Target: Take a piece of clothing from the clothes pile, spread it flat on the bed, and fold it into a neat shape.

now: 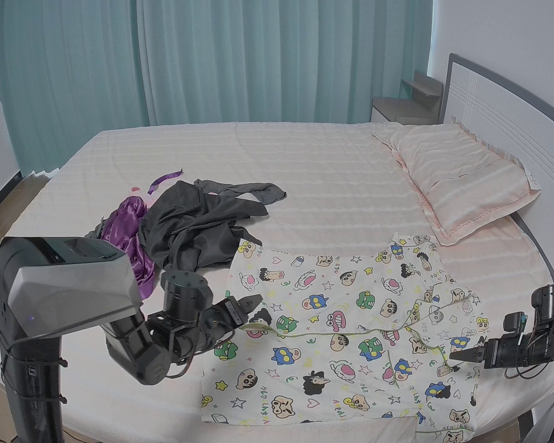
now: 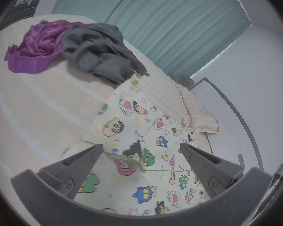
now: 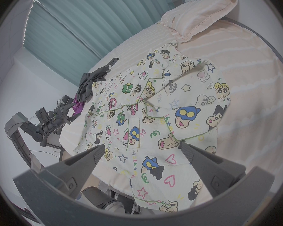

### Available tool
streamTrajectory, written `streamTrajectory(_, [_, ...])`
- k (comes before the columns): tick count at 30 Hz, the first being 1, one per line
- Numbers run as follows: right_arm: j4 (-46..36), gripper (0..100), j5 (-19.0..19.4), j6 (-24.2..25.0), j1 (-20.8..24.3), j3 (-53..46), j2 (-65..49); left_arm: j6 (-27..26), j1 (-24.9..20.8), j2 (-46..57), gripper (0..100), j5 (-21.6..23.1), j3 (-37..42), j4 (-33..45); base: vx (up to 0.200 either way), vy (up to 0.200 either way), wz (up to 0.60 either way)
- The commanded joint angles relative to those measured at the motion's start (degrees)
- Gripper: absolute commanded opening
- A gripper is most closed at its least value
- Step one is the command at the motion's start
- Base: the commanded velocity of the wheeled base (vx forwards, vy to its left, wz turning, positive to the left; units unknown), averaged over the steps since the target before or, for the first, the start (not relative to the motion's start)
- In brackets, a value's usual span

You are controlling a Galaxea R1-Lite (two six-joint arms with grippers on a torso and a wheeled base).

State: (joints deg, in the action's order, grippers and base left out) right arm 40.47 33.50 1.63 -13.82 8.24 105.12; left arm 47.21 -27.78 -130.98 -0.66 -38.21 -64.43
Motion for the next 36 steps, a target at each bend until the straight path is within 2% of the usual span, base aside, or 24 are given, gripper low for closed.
streamTrajectory(1, [0.5, 100, 0.2, -0.2, 0.1, -0.3, 0.2, 2.4, -4.1, -5.9, 100, -0.5, -10.1, 4.5, 0.0, 0.0, 0.0])
streamTrajectory(4, [0.7, 100, 0.2, -0.2, 0.1, -0.4, 0.3, 6.5, -5.3, -6.6, 100, -0.4, -13.7, 6.6, 0.0, 0.0, 0.0])
streamTrajectory(14, [0.7, 100, 0.2, -0.2, 0.1, -0.4, 0.3, 6.3, -6.8, -7.5, 100, -1.5, -15.0, 12.3, 0.0, 0.0, 0.0])
streamTrajectory(21, [0.7, 100, 0.2, -0.2, 0.1, -0.4, 0.4, 6.5, -6.8, -5.0, 100, -2.3, -12.1, 12.7, 0.0, 0.0, 0.0])
streamTrajectory(29, [0.7, 100, 0.2, -0.2, 0.0, -0.4, 0.6, 6.1, -6.7, -6.7, 100, -3.9, -13.6, 12.1, 0.0, 0.0, 0.0])
streamTrajectory(31, [0.7, 100, 0.2, -0.2, 0.0, -0.5, 0.6, 6.1, -6.5, -7.8, 100, -5.3, -15.9, 12.3, 0.0, 0.0, 0.0])
streamTrajectory(36, [0.7, 100, 0.2, -0.2, 0.0, -0.4, 0.6, 6.2, -6.7, -10.4, 100, -13.0, -18.7, 12.4, 0.0, 0.0, 0.0])
